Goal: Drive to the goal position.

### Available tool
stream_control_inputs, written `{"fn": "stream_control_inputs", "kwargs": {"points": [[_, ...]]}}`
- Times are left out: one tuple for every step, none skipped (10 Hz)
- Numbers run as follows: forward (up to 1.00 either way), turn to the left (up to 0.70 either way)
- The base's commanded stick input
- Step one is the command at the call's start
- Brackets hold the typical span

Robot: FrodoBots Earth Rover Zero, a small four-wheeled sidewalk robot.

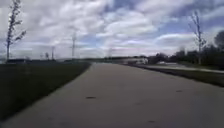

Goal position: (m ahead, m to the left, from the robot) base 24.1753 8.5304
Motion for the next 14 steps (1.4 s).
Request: {"fn": "stream_control_inputs", "kwargs": {"points": [[0.98, 0.00], [0.98, 0.00], [0.97, 0.00], [0.97, 0.00], [0.98, 0.00], [0.97, 0.00], [0.98, 0.00], [0.98, 0.00], [0.98, 0.00], [0.98, 0.00], [0.98, 0.00], [0.98, 0.00], [0.98, 0.00], [0.98, 0.00]]}}
